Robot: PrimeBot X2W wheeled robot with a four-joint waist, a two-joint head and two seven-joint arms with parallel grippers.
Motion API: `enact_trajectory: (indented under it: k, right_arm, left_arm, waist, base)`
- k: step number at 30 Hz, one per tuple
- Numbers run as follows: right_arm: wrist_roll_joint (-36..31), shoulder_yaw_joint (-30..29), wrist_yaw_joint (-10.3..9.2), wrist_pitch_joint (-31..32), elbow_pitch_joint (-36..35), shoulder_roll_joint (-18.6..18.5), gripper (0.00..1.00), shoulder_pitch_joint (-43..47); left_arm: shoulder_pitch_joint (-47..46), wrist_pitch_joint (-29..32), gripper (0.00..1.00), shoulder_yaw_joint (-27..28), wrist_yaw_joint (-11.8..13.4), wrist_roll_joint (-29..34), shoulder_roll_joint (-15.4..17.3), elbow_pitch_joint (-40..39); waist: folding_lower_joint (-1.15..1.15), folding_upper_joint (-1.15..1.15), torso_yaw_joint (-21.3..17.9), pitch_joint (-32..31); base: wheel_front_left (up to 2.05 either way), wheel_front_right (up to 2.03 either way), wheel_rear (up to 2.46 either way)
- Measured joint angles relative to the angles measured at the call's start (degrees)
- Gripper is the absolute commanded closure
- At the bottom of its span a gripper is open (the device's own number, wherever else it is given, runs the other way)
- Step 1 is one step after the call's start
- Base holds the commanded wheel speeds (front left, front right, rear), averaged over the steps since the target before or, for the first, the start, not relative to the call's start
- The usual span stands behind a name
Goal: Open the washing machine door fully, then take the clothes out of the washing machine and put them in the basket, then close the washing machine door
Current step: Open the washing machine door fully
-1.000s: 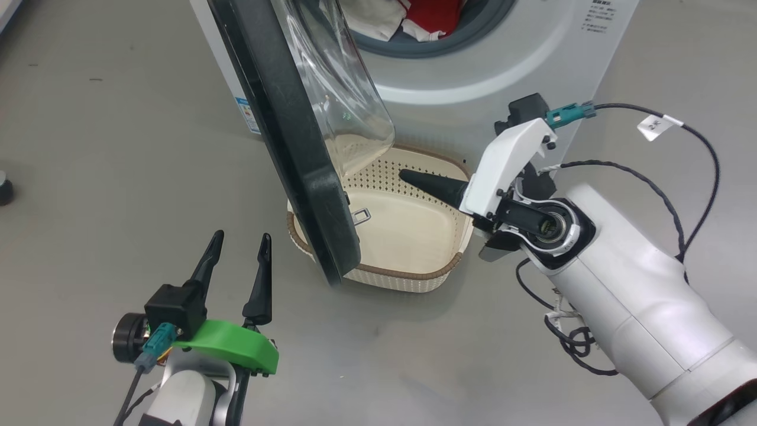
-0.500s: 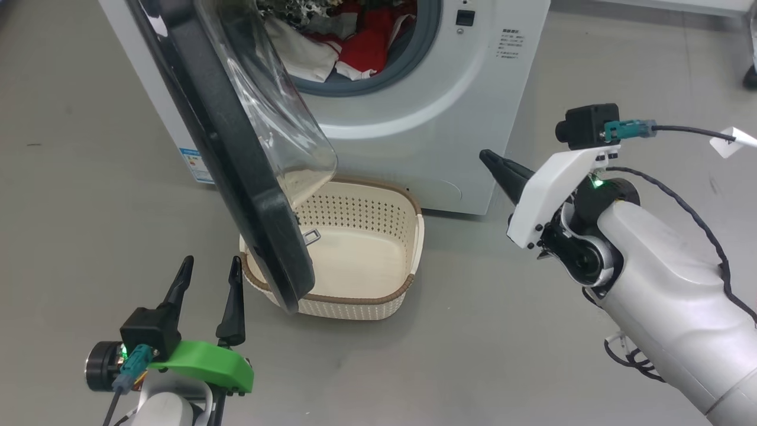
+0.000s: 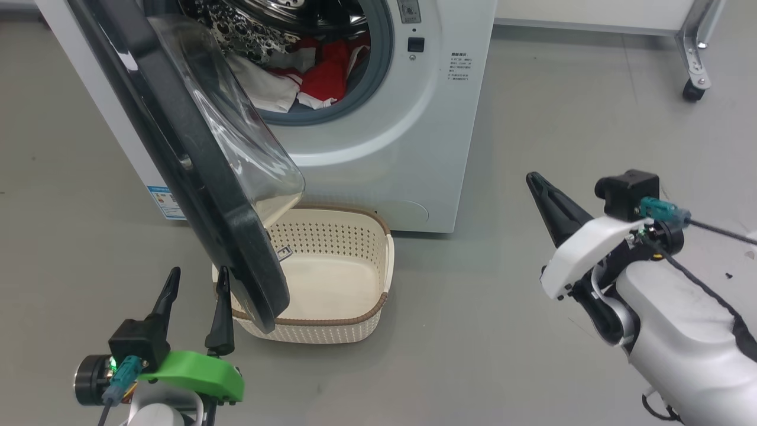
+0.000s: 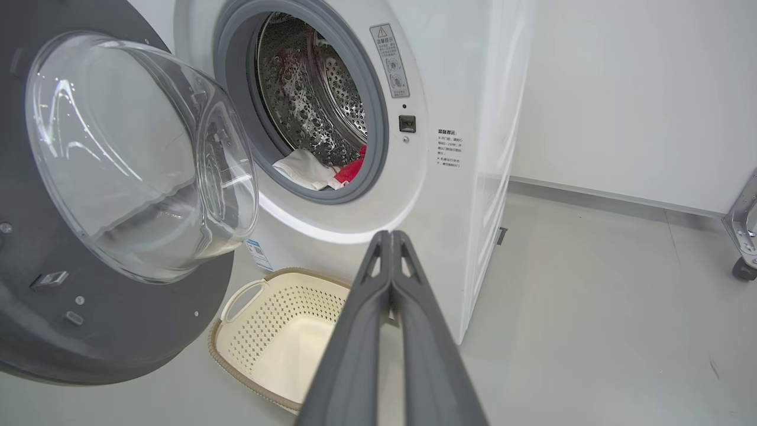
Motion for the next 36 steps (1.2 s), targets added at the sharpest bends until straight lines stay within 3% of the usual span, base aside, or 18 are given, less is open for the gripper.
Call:
enact_trajectory:
  k: [3,18,26,27,28,29,36]
  right_arm:
    - [-0.46,-0.45,-1.72,-3.24,-0.02,0.2,1.0,3.27]
    - [-3.54,-6.73,-8.06,-2.92,-4.5,1.93,1.0,12.05]
    - [-8.33,-14.43,-9.04,-2.92,-10.21,3.67,1.0,16.09]
    - [-8.96,-15.0,-9.11,-2.92,-10.59,3.9,0.63,16.9]
    - [-9.71,-15.62,-9.39,-2.92,-11.11,4.08,0.1,17.67]
    - [-10.33,-16.39,-9.53,-2.92,-11.6,4.32,0.0,18.25]
    - [-13.67,-19.46,-9.58,-2.92,-14.29,5.7,0.0,22.01]
  left_arm:
    - [0.19,0.0,0.0,0.25,-0.01,0.08,-0.01,-0.04]
    - [2.94,0.0,0.0,2.59,-0.01,0.15,-0.02,-0.64]
    - [3.43,0.0,0.0,3.65,-0.01,0.34,-0.04,-0.85]
    - [3.46,0.0,0.0,3.7,-0.02,0.35,-0.04,-0.86]
    - [3.47,0.0,0.0,3.76,-0.02,0.43,-0.07,-0.87]
    - [3.52,0.0,0.0,3.81,-0.05,0.49,-0.07,-0.88]
    - [3.64,0.0,0.0,4.0,-0.3,0.58,-0.1,-1.03]
  waist:
    - [0.0,0.0,-0.13,-0.59]
    - [0.0,0.0,-1.63,-1.93]
    - [0.0,0.0,-2.38,-1.86]
    - [0.0,0.0,-2.46,-1.83]
    - [0.0,0.0,-2.53,-1.8]
    - [0.0,0.0,-2.6,-1.77]
    - [0.0,0.0,-2.9,-1.56]
  base:
    - [0.0,0.0,0.0]
    - [0.0,0.0,0.0]
    - [0.0,0.0,0.0]
    - [0.0,0.0,0.0]
    - [0.0,0.0,0.0]
    - [0.0,0.0,0.0]
    - [0.0,0.0,0.0]
